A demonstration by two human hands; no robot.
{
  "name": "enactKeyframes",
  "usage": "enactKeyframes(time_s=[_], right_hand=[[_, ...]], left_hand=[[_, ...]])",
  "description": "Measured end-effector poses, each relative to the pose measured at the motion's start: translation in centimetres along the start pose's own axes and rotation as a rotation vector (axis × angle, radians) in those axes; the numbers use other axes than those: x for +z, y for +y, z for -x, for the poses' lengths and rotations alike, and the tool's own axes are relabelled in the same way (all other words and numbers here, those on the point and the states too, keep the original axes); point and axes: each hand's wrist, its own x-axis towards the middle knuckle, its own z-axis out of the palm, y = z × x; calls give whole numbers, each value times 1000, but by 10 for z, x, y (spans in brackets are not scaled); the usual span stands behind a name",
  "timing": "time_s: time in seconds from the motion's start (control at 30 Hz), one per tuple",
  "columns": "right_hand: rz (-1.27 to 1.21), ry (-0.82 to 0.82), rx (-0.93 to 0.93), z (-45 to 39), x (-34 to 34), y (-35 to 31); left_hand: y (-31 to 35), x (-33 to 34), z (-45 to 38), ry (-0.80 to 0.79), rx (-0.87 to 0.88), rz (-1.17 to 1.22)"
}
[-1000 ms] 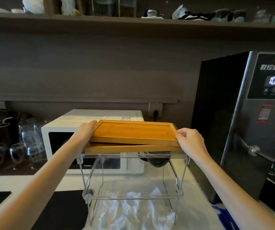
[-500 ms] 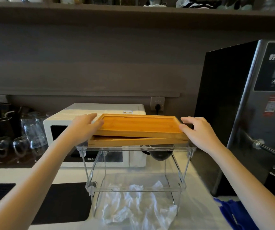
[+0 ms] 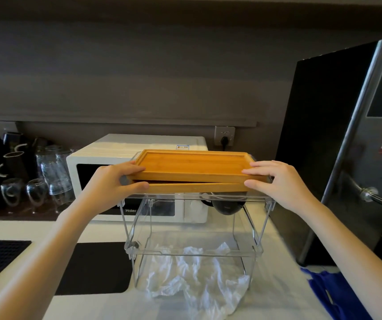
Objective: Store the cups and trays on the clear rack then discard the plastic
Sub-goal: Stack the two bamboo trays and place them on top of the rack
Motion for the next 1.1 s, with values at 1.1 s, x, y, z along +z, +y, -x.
enactKeyframes(time_s=[1.1], right_hand=[[-173, -5, 29, -6, -8, 10]], left_hand=[[10, 5, 7, 207, -4, 133]])
